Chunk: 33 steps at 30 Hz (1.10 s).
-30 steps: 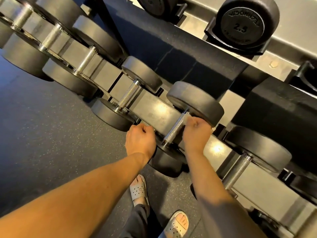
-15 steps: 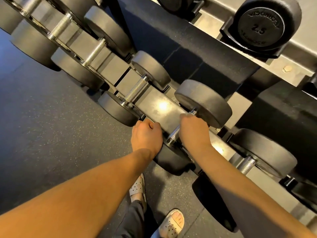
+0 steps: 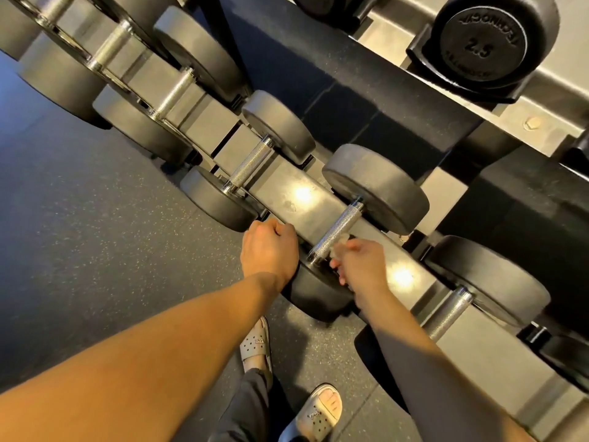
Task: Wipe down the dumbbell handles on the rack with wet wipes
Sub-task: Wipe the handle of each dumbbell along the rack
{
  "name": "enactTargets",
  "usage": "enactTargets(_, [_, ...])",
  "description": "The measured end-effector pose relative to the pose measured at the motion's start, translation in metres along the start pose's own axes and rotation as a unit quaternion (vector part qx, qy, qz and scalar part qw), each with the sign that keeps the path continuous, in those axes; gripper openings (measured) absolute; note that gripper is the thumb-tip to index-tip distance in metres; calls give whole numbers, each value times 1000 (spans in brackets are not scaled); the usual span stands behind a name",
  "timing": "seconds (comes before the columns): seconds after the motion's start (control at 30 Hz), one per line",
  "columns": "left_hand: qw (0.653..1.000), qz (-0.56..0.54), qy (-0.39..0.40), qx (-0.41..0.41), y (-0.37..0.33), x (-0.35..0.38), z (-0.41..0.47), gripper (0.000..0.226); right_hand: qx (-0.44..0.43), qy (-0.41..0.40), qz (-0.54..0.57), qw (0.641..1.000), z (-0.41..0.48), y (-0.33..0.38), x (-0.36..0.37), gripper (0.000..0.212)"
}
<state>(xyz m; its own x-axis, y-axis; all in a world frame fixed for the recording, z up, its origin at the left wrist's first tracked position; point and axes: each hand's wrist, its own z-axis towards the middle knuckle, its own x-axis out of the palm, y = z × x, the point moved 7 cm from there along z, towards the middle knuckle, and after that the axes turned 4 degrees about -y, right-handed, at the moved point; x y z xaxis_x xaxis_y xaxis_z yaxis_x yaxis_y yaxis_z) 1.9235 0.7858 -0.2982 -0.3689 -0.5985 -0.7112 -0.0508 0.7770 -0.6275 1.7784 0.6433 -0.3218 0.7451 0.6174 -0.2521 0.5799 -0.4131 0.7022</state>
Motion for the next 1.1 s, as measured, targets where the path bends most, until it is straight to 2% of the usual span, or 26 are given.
enactTargets(0.1, [1000, 19, -8, 1, -3, -3, 0, 34, -22, 85, -145, 985, -10, -5, 13, 24])
enactTargets(0.13, [1000, 23, -11, 4, -5, -4, -1, 34, -26, 102, -159, 982, -9, -2, 11, 25])
enactTargets(0.17, [1000, 25, -14, 6, -6, -5, -1, 35, -18, 99, -137, 985, -6, 0, 6, 24])
enactTargets(0.23, [1000, 21, -16, 10, -6, -5, -1, 36, 18, 15, 2, 1000, 3, 7, -14, 23])
enactTargets(0.3, [1000, 21, -18, 7, -4, -4, 0, 36, 39, -51, 136, 989, 9, 12, -20, 22])
enactTargets(0.33, [999, 26, -20, 7, -4, -4, 0, 36, 42, -54, 155, 985, 9, 13, -16, 23])
enactTargets(0.37, [999, 30, -20, 8, -4, -4, 1, 36, 35, -45, 139, 989, 6, 11, -9, 25])
enactTargets(0.43, [999, 29, -19, 10, -4, -3, 1, 36, 1, 2, 40, 999, 0, 2, 5, 26])
enactTargets(0.53, [999, 31, -18, 6, -1, -2, 2, 36, -32, 111, -96, 989, -9, -9, 19, 9])
enactTargets(0.6, [999, 30, -15, 9, -1, -2, 3, 36, -7, 110, -65, 992, -1, -6, 9, 8])
enactTargets(0.67, [999, 32, -14, 12, -1, -2, 2, 36, 30, 65, 6, 997, 10, -3, -7, 11])
enactTargets(0.73, [999, 33, -16, 11, -1, -2, 2, 36, 41, 55, 32, 997, 14, -4, -7, 16])
enactTargets(0.9, [999, 33, -19, 5, -1, -3, 3, 36, -72, 77, -114, 988, 1, -10, 11, 42])
enactTargets(0.93, [999, 34, -18, 4, -1, -3, 2, 36, -84, 101, -137, 982, 0, -13, 13, 43])
enactTargets(1.0, [999, 32, -15, 8, -1, -2, 2, 35, -56, 115, -122, 984, 5, -16, 5, 30])
enactTargets(1.07, [999, 27, -13, 13, -1, -2, 2, 35, 9, 73, -21, 997, 15, -16, -9, 16])
enactTargets(1.1, [999, 26, -14, 13, -1, -2, 3, 35, 37, 61, 16, 997, 21, -16, -12, 18])
